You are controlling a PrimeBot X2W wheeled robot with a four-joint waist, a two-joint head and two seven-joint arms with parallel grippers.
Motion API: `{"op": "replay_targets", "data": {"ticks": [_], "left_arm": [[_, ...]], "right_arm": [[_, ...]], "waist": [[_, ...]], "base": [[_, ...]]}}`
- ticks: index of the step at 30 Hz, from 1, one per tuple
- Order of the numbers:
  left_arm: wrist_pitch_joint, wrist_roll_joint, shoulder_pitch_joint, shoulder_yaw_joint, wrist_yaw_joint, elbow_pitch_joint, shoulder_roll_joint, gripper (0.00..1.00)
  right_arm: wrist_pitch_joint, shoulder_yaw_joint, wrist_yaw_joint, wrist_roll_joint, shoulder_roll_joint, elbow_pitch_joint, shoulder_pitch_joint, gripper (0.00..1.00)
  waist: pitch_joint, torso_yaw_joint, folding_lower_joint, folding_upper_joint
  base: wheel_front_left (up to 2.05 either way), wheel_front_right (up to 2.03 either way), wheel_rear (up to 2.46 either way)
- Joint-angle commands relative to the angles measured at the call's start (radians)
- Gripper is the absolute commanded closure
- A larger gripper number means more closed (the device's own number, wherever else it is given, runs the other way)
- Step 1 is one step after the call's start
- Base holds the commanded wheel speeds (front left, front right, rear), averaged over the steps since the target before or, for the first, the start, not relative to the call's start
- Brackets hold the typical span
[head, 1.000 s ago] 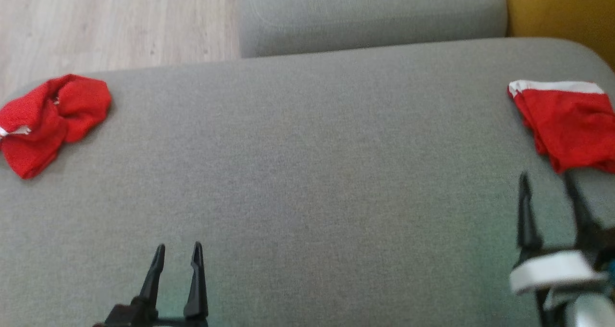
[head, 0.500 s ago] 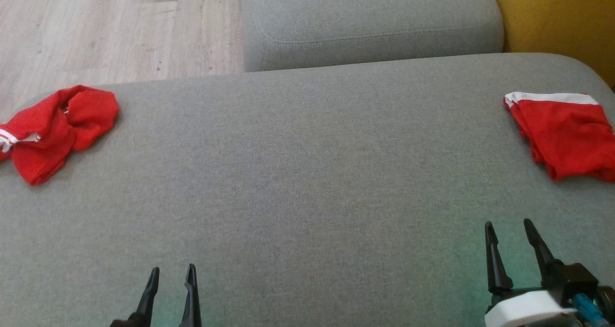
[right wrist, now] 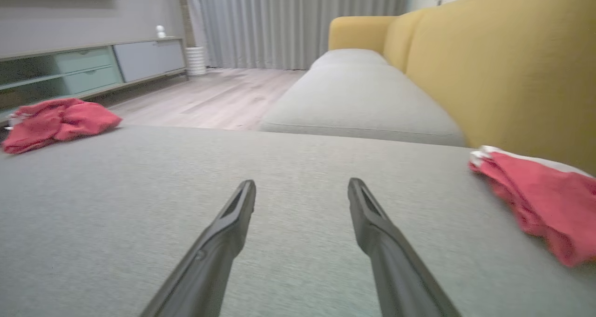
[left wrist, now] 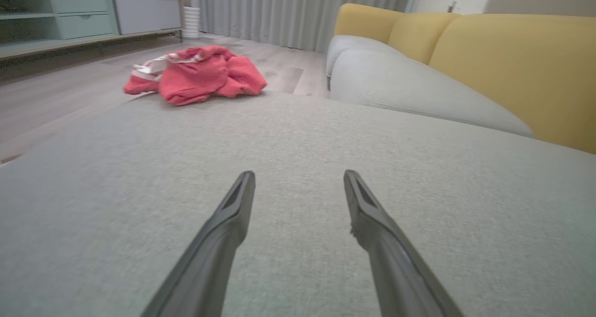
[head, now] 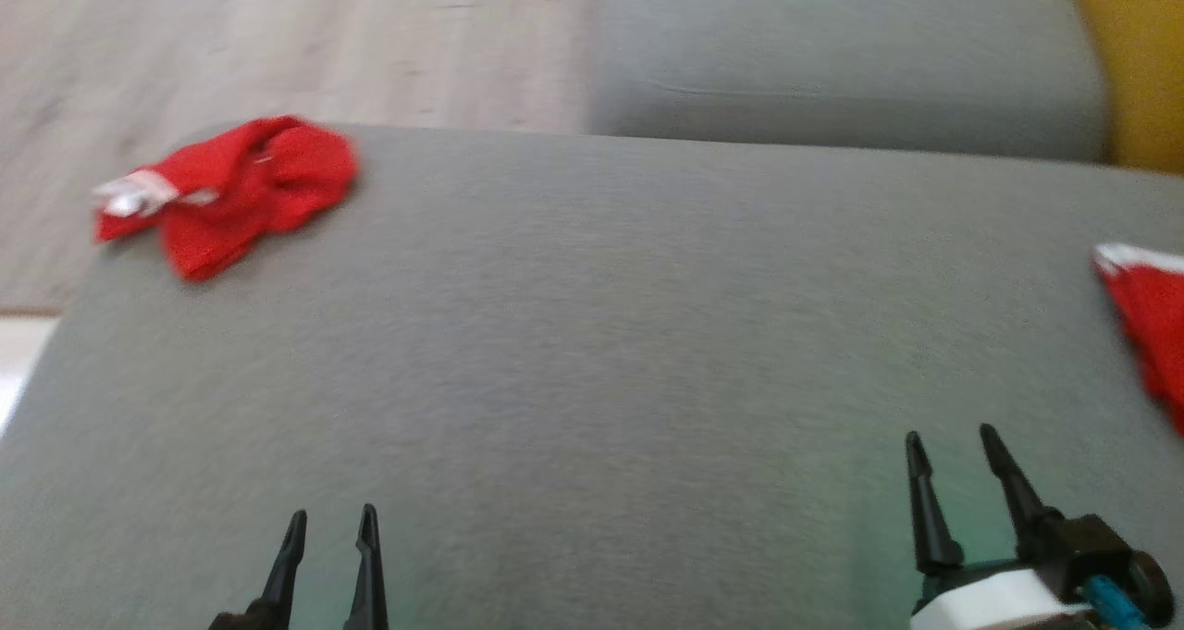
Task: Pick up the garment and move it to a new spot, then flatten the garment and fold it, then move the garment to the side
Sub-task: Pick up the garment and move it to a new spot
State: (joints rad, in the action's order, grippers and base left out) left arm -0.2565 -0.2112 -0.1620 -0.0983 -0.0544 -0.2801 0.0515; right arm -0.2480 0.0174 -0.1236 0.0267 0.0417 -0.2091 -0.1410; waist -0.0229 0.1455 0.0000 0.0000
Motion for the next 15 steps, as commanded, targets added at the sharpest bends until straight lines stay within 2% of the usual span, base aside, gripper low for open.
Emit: {"op": "replay_targets", "data": {"ticks": [1, 5, 8, 12, 15], "left_arm": [[-0.005, 0.005, 0.034, 0.031, -0.004, 0.036, -0.001, 0.00], [-0.005, 0.005, 0.011, 0.050, -0.005, 0.045, -0.001, 0.00], [-0.005, -0.007, -0.008, 0.067, -0.003, 0.059, -0.001, 0.00], [-0.005, -0.039, -0.002, 0.088, -0.014, 0.075, 0.000, 0.00], [0.003, -0.067, 0.056, 0.102, -0.033, 0.089, 0.025, 0.00]], "right_arm": [[-0.014, -0.038, -0.007, 0.012, 0.009, 0.034, 0.027, 0.00], [-0.014, -0.085, -0.007, 0.019, 0.009, 0.030, 0.042, 0.00], [-0.014, -0.112, -0.007, 0.022, 0.009, 0.026, 0.049, 0.00], [-0.014, -0.122, -0.007, 0.023, 0.009, 0.024, 0.048, 0.00], [-0.014, -0.133, -0.007, 0.010, 0.009, 0.028, 0.055, 0.00]], "waist": [[-0.013, 0.117, 0.0000, 0.0000], [-0.023, 0.211, 0.0000, 0.0000], [-0.025, 0.247, 0.0000, 0.0000], [-0.012, 0.256, 0.0000, 0.0000], [0.032, 0.233, 0.0000, 0.0000]], "base": [[0.00, 0.00, 0.00], [0.00, 0.00, 0.00], [0.00, 0.00, 0.00], [0.00, 0.00, 0.00], [0.00, 0.00, 0.00]]}}
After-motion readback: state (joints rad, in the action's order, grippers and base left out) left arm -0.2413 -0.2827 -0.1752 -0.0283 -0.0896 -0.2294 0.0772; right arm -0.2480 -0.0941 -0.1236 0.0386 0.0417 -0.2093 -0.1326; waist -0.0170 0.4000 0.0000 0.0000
